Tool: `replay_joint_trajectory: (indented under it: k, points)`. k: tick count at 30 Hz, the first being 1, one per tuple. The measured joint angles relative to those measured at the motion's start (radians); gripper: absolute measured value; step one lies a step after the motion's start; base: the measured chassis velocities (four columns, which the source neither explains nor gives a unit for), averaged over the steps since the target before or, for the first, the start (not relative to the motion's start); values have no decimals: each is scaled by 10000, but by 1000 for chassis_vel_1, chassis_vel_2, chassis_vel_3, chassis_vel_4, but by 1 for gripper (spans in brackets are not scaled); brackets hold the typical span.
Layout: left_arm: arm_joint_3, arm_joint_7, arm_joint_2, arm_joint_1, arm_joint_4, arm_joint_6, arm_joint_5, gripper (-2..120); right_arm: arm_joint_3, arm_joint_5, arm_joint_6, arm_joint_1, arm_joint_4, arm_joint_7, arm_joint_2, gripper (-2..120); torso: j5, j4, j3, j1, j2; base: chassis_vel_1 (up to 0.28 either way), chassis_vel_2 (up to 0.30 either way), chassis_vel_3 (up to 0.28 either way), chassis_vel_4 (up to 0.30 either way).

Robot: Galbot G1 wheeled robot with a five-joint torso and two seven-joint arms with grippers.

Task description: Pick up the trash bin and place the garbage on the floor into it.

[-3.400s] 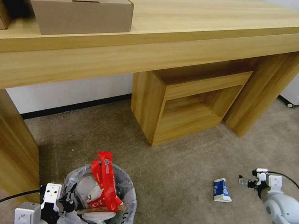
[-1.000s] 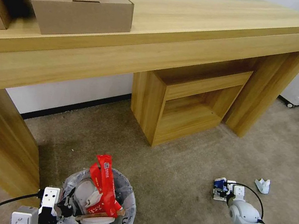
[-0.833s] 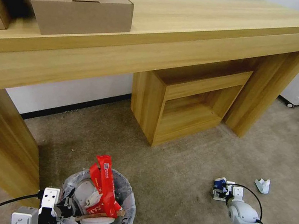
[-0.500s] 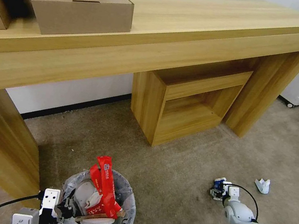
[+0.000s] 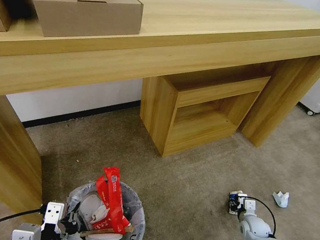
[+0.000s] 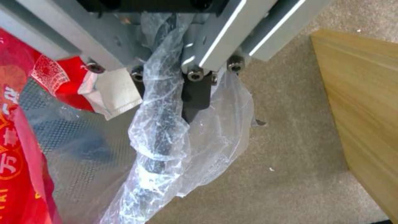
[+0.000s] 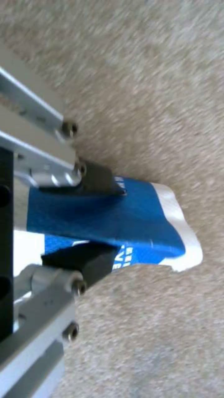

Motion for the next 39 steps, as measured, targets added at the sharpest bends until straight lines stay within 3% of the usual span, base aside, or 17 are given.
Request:
replay_joint_trajectory:
  k: [6,12,22,23,24,25,26,27,28,29,31,39]
  points:
    - [-76,-12,74,10,-62,-6,-108,0,-93,182,33,82,139,-16,-77,1,2,1,0,0,0,0,0,0,0]
    - [-175,-30,192,-35,-123,-4,-332,0,-11,333,47,-10,442,-67,-209,0,2,1,1,0,0,0,0,0,0]
    - [-364,-114,377,-35,-400,12,-741,0,1031,930,231,-860,2891,-221,-1010,0,1,-2,0,0,0,0,0,0,0]
    - [-399,-127,393,-35,-446,33,-817,0,1361,916,765,-973,3413,-705,-1130,0,0,-1,0,1,0,0,0,0,0]
    - [-447,-151,439,-36,-473,51,-940,0,1689,959,2078,-1023,3846,-1869,-1231,0,0,-2,0,0,0,0,0,0,0]
    - [-447,-151,439,-36,-473,51,-940,0,1689,959,2078,-1023,3846,-1869,-1231,0,0,-2,0,0,0,0,0,0,0]
    - [-471,-157,463,-33,-478,64,-1000,0,1824,1136,2896,-1029,4132,-2669,-1307,0,0,0,0,0,0,0,0,0,0]
    - [-551,-237,511,-14,-487,100,-1174,0,2069,2085,4226,-1082,5101,-4402,-1566,0,-3,2,0,0,0,0,0,0,0]
    - [-591,-277,544,5,-488,111,-1337,0,2132,2829,4645,-1124,5911,-5499,-1777,0,-2,1,0,0,0,0,0,0,0]
    - [-591,-277,544,5,-488,111,-1337,0,2132,2829,4645,-1124,5911,-5499,-1777,0,-2,1,0,0,0,0,0,0,0]
    - [-704,-328,628,-75,-497,134,-1745,0,1775,3870,4691,-1088,7526,-6941,-2116,0,-4,0,0,0,1,0,0,0,0]
    - [-644,-426,863,-576,-120,63,-2434,0,-297,4729,3985,-614,8912,-7153,-2459,0,0,0,0,0,0,0,0,0,0]
